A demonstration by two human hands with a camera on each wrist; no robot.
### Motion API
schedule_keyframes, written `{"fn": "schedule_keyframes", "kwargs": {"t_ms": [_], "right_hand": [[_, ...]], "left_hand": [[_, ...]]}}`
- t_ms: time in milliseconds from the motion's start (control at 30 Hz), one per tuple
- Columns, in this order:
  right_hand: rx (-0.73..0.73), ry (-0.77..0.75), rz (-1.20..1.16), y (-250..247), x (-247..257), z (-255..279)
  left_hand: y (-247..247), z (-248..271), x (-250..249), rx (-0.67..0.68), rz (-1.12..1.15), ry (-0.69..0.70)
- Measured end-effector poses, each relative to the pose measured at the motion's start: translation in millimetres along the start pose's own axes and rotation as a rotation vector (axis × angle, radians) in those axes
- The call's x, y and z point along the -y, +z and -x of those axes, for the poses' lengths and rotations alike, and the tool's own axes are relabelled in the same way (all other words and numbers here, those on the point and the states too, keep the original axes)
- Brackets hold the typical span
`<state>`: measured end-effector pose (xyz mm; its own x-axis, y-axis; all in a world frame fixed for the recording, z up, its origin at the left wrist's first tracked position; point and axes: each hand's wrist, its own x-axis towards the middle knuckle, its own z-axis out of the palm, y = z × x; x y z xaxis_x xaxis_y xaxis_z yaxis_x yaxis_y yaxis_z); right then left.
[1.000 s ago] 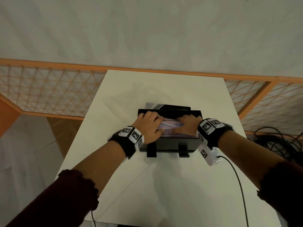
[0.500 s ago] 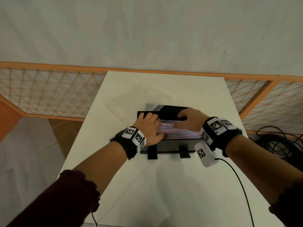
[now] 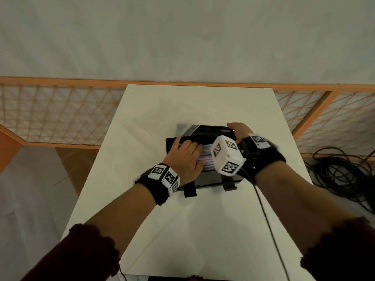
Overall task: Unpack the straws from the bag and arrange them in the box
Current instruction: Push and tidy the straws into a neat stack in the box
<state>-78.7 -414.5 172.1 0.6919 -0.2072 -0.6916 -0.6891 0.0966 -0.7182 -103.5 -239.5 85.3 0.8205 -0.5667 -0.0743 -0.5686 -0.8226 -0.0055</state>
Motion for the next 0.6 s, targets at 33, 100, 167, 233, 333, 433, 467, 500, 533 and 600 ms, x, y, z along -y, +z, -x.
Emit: {"fn": "schedule_keyframes", "kwargs": {"t_ms": [33, 100, 167, 233, 333, 433, 467, 500, 533, 600], "right_hand": [[0.02, -0.056, 0.037, 4, 0, -2], [0.021, -0.188, 0.284, 12, 1, -7], [-0.056, -0.294, 0.842, 20, -1, -6], [-0.112, -0.386, 1.233, 32, 1, 1], [-0.051, -0.318, 1.33, 45, 8, 8], [-0.051, -0.204, 1.212, 38, 2, -15], [-0.077, -0.19, 1.191, 35, 1, -24], [-0.096, -0.191, 1.185, 33, 2, -32], [-0.097, -0.197, 1.138, 30, 0, -36], [-0.069, -0.18, 1.062, 32, -2, -51]], "left_hand": [[-1, 1, -1, -0.003, -0.004, -0.007], [-4, 1, -3, -0.007, 0.008, -0.032], [-9, 1, -6, 0.014, 0.036, -0.059], [-15, 1, -7, 0.018, 0.035, -0.069], [-19, 2, -7, 0.005, 0.043, -0.066], [-15, 1, -5, 0.038, 0.077, -0.104], [-12, 0, -4, 0.048, 0.067, -0.108], [-9, 0, -3, 0.052, 0.057, -0.104], [-7, 0, -3, 0.051, 0.05, -0.095], [-5, 1, -3, 0.032, 0.072, -0.079]]}}
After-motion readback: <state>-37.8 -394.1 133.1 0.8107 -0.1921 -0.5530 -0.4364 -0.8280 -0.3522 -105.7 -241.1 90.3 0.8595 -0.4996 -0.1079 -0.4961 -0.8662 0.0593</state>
